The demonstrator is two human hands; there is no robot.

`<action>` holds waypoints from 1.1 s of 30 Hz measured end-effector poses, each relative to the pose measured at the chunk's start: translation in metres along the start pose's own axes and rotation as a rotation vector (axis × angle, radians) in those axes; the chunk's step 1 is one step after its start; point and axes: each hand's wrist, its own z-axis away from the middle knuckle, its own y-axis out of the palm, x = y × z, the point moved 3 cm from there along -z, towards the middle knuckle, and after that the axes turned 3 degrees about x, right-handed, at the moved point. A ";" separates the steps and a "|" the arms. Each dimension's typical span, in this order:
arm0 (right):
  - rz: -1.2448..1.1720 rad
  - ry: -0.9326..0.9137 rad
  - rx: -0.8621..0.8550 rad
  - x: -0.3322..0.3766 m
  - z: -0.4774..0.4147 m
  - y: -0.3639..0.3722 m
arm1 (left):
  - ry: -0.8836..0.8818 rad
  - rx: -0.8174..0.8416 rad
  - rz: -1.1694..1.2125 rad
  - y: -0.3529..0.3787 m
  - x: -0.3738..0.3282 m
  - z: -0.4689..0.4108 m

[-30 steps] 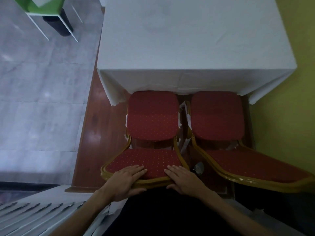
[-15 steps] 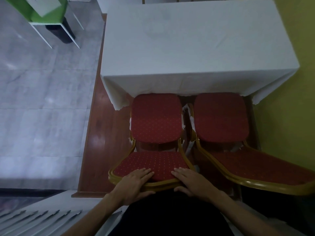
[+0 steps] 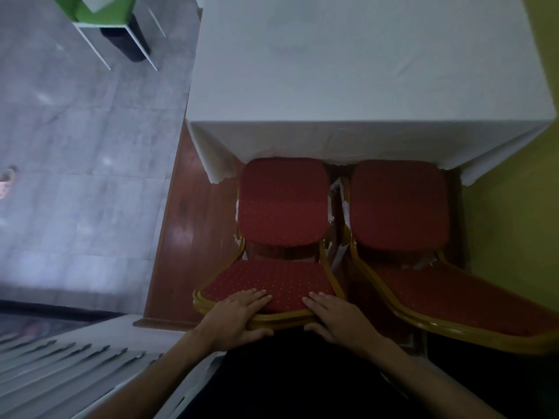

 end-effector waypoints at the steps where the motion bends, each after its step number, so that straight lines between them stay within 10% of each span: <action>1: 0.018 0.016 0.015 0.001 -0.001 0.002 | -0.004 0.012 0.006 -0.002 0.001 0.000; 33: -0.211 0.377 0.155 0.155 -0.170 -0.011 | 0.196 0.045 0.044 -0.087 0.218 0.041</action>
